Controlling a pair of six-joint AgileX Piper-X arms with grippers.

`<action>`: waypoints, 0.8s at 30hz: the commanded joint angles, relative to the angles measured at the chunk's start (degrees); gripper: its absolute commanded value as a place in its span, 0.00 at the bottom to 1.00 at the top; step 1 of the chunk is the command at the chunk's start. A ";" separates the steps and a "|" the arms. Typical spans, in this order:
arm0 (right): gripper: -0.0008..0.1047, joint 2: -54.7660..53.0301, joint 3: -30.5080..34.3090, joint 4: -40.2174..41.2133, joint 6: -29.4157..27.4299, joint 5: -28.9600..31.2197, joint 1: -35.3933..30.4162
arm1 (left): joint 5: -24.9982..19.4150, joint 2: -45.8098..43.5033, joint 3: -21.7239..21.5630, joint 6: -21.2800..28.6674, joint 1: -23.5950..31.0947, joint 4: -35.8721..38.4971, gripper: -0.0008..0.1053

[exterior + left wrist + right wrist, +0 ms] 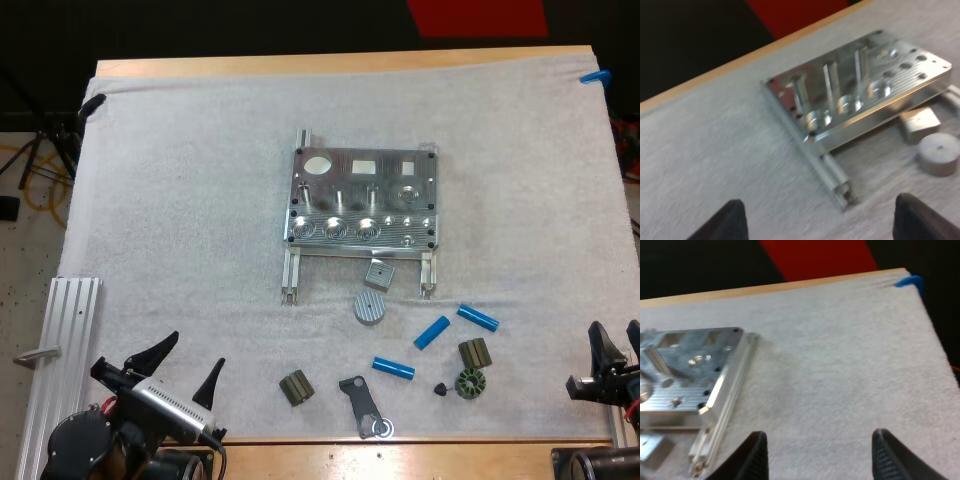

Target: Load cells from right to left

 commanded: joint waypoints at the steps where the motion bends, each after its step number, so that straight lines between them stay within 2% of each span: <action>1: 0.45 0.72 -1.49 1.45 -0.25 -1.35 -0.21 | 1.76 0.54 -1.07 0.33 0.14 -0.45 0.57; 3: 0.45 2.45 -2.85 3.20 -0.25 -2.23 -0.21 | 2.67 2.64 -2.28 1.11 0.14 -0.31 0.57; 7: 0.45 7.28 -6.13 6.19 -0.25 -6.18 -0.21 | 3.72 7.75 -5.18 7.21 0.14 -0.16 0.57; 12: 0.45 13.07 -9.85 7.88 -0.25 -11.53 -0.21 | 4.01 12.18 -8.43 11.15 -1.54 -0.16 0.57; 16: 0.45 18.67 -14.22 11.62 -0.54 -14.76 -0.21 | 3.99 15.59 -9.88 13.95 -5.54 0.29 0.57; 19: 0.45 22.52 -17.73 14.22 -1.68 -17.63 -0.21 | 4.39 18.75 -10.83 14.10 -8.88 1.71 0.57; 24: 0.45 27.24 -22.75 19.53 -3.63 -17.91 -0.21 | 5.96 23.55 -11.68 14.51 -13.94 2.41 0.57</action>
